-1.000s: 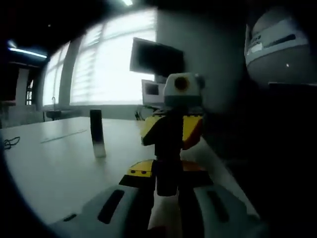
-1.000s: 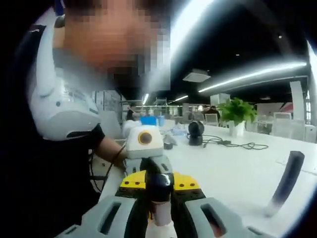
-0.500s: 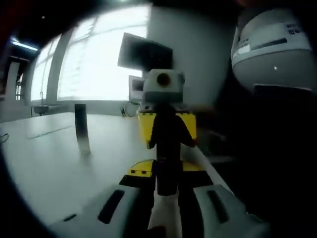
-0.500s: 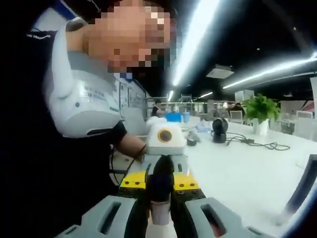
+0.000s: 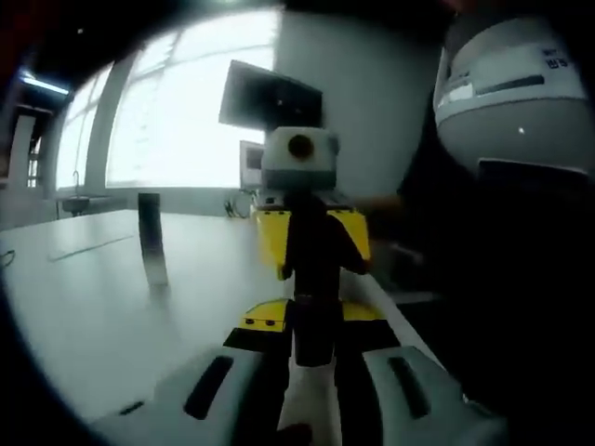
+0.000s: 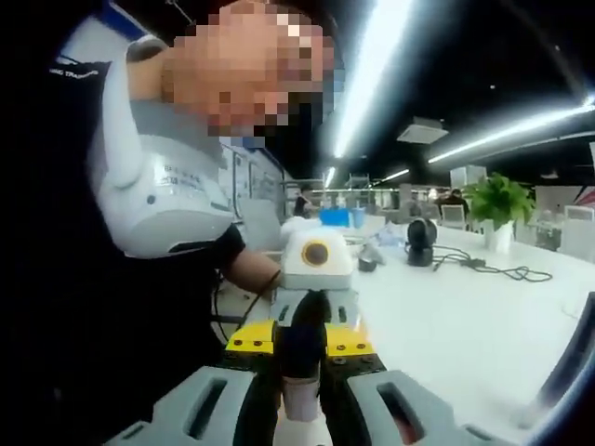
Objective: Pick up cosmetic bottle twist off cap place on table pick up cap screw tight cap place on table
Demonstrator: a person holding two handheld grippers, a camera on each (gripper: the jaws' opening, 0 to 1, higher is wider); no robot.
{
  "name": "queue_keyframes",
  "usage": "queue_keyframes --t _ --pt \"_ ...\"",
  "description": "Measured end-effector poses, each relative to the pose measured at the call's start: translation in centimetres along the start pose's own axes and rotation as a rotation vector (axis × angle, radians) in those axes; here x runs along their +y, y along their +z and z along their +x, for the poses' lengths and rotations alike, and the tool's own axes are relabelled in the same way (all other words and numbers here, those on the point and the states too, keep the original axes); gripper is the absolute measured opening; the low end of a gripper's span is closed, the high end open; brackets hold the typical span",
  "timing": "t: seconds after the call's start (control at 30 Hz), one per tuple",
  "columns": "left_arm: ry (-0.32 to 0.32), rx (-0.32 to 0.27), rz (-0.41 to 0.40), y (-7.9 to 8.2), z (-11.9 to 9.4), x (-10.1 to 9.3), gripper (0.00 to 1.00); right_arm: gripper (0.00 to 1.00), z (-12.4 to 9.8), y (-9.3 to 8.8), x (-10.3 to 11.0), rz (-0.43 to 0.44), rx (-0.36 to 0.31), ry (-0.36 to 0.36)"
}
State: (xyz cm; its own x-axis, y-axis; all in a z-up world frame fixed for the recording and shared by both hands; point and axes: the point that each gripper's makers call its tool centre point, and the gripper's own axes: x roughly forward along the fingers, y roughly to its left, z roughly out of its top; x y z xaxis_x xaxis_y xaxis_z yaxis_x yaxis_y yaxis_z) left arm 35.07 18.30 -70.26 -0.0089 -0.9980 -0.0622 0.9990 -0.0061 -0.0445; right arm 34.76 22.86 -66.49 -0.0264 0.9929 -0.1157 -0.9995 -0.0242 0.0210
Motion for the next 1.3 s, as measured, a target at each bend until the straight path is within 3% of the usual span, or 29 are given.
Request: queue_keyframes --t 0.13,0.27,0.33,0.37,0.73,0.97,1.13,1.27,1.3 --pt "-0.005 0.026 0.019 -0.5 0.1 -0.2 0.07 0.10 -0.3 1.2 -0.4 0.002 -0.045 -0.012" --pt "0.003 0.019 0.021 -0.3 0.1 0.0 0.07 0.10 -0.3 1.3 -0.6 -0.003 -0.037 -0.021" --pt "0.005 0.018 0.021 -0.3 0.1 0.0 0.07 0.10 -4.6 0.8 -1.9 -0.002 -0.036 -0.027" --pt "0.004 0.022 0.023 -0.4 0.1 0.0 0.07 0.10 -4.9 0.7 -2.0 -0.001 -0.035 -0.028" --pt "0.026 0.017 0.013 -0.3 0.0 0.4 0.07 0.11 -5.4 0.7 -2.2 0.011 -0.057 -0.062" --pt "0.081 0.018 0.021 -0.4 0.0 1.3 0.07 0.11 -5.9 1.4 -3.4 0.033 -0.105 -0.146" --pt "0.158 0.005 0.010 -0.2 -0.1 2.9 0.07 0.11 -5.8 1.6 -4.5 0.011 -0.123 -0.222" --pt "0.214 0.009 0.004 -0.2 -0.1 4.1 0.07 0.11 -6.2 2.5 -5.7 0.032 -0.188 -0.294" --pt "0.225 0.008 0.008 -0.1 -0.1 4.3 0.07 0.11 -5.3 2.3 -5.6 0.018 -0.170 -0.308"
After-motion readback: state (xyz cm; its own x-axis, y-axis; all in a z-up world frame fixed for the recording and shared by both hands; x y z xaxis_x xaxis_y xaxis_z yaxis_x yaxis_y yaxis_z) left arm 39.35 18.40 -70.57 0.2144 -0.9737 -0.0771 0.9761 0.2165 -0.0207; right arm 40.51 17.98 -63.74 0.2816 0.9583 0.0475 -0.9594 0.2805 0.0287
